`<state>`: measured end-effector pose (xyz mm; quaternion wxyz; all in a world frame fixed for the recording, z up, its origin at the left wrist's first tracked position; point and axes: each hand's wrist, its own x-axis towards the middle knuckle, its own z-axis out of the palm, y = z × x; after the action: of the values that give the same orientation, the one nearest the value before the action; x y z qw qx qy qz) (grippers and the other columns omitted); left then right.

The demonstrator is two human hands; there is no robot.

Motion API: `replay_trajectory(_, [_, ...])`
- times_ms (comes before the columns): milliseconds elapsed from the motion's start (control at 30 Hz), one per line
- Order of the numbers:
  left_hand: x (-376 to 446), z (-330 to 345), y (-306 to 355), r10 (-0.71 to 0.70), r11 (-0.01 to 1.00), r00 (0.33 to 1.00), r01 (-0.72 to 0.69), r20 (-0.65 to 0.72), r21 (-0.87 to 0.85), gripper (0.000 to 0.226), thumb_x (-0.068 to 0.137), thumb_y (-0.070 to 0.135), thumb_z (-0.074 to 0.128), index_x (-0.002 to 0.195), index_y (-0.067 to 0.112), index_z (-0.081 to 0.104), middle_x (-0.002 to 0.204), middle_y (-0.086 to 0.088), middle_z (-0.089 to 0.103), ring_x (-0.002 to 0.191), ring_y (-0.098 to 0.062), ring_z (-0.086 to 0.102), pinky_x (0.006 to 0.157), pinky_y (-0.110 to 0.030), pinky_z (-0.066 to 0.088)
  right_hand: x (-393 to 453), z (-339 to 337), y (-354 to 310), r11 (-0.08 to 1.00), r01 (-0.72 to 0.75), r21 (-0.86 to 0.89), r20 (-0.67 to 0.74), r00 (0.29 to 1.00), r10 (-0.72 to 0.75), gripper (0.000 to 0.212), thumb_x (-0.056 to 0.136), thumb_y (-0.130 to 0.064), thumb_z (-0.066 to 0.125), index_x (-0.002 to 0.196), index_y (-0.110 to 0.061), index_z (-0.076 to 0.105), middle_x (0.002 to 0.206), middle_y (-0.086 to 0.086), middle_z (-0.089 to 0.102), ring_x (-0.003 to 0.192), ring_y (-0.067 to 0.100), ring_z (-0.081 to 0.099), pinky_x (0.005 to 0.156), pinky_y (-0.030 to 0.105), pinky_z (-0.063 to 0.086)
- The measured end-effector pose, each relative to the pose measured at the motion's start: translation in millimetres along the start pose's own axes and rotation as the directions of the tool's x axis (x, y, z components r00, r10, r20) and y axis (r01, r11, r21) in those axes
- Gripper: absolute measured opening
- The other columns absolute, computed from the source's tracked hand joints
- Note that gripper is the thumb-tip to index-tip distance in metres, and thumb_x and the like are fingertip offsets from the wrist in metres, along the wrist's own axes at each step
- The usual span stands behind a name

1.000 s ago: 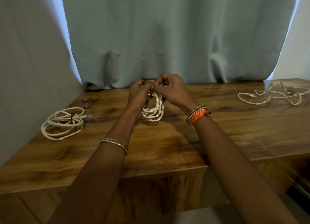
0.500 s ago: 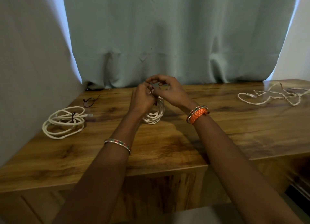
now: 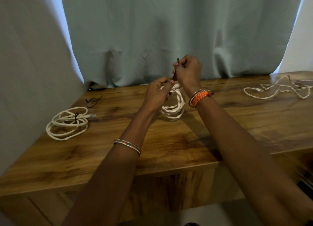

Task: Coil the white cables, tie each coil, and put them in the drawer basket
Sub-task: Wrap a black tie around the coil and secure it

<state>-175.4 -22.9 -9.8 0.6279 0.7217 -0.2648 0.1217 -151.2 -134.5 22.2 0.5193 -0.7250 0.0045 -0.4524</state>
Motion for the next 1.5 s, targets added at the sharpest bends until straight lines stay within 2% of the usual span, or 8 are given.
replay_trajectory(200, [7,-3,-7,-0.141,0.99,0.989,0.141,0.038,-0.009,0.032,0.093,0.013,0.048,0.062,0.021,0.049,0.037,0.015,0.04,0.035,0.003,0.037,0.039,-0.012,0.026,1,10,14,0.993,-0.108,-0.043,-0.041,0.993,0.106,0.021,0.079,-0.011,0.067,0.061,-0.012,0.056,0.073,0.014,0.069,0.073,0.024,0.067,0.07,0.035,0.055])
replay_trajectory(400, [-2,-17,-16,-0.229,0.971,0.968,0.22,-0.104,-0.092,0.031,0.086,0.014,0.054,0.056,0.018,0.054,0.045,0.004,0.048,0.041,-0.008,0.04,0.043,-0.02,0.026,-14,-6,12,0.927,-0.374,-0.036,0.438,0.828,0.351,0.026,0.086,-0.03,0.067,0.077,-0.005,0.068,0.079,0.015,0.07,0.072,0.027,0.068,0.074,0.041,0.059])
replay_trajectory(533, [1,-24,-16,-0.29,0.953,0.942,0.267,-0.169,-0.145,0.018,0.083,0.023,0.063,0.067,0.016,0.064,0.058,0.002,0.057,0.048,-0.008,0.047,0.045,-0.018,0.033,-24,-21,-2,0.962,-0.254,-0.1,0.663,0.704,0.255,0.04,0.083,-0.035,0.07,0.099,0.001,0.068,0.087,0.011,0.072,0.073,0.017,0.069,0.062,0.028,0.057])
replay_trajectory(700, [4,-31,-18,-0.358,0.921,0.914,0.311,-0.194,-0.235,0.015,0.073,0.008,0.07,0.06,0.015,0.069,0.061,-0.003,0.064,0.056,-0.016,0.056,0.049,-0.023,0.04,-30,-13,-6,0.987,-0.099,-0.129,0.631,0.759,0.159,0.017,0.083,-0.015,0.071,0.085,0.0,0.064,0.082,0.014,0.068,0.074,0.022,0.069,0.062,0.029,0.059])
replay_trajectory(900, [10,-48,-35,-0.293,0.955,0.872,0.291,-0.391,-0.066,0.023,0.082,0.022,0.066,0.06,0.018,0.067,0.062,-0.003,0.065,0.06,-0.02,0.061,0.064,-0.03,0.05,-26,-17,5,0.95,-0.152,-0.274,0.617,0.73,0.295,0.019,0.091,-0.017,0.061,0.075,-0.008,0.06,0.079,0.008,0.062,0.076,0.019,0.062,0.075,0.034,0.059])
replay_trajectory(1100, [10,-44,-32,-0.149,0.985,0.943,0.169,-0.297,0.044,0.012,0.084,0.021,0.066,0.076,0.016,0.074,0.073,-0.007,0.071,0.076,-0.024,0.068,0.079,-0.037,0.055,-31,-19,9,0.976,-0.045,-0.213,0.613,0.772,0.169,0.015,0.087,-0.02,0.065,0.09,-0.006,0.068,0.081,0.003,0.067,0.082,0.017,0.063,0.072,0.033,0.053])
replay_trajectory(1333, [9,-42,-25,-0.149,0.986,0.954,0.163,-0.261,0.032,0.02,0.084,0.017,0.065,0.065,0.018,0.073,0.066,-0.008,0.07,0.064,-0.023,0.064,0.066,-0.036,0.053,-31,-10,5,0.983,0.014,-0.182,0.603,0.791,0.1,0.005,0.081,-0.015,0.073,0.079,-0.012,0.069,0.071,-0.002,0.065,0.069,0.008,0.059,0.074,0.032,0.053])
replay_trajectory(1500, [10,-41,-21,-0.114,0.993,0.978,0.115,-0.176,-0.008,0.019,0.086,0.009,0.064,0.068,0.013,0.07,0.06,-0.002,0.067,0.065,-0.02,0.062,0.064,-0.033,0.054,-42,-3,-3,0.976,0.109,-0.19,0.519,0.854,0.006,0.019,0.085,-0.021,0.061,0.083,-0.002,0.065,0.081,0.012,0.068,0.079,0.025,0.063,0.068,0.034,0.048])
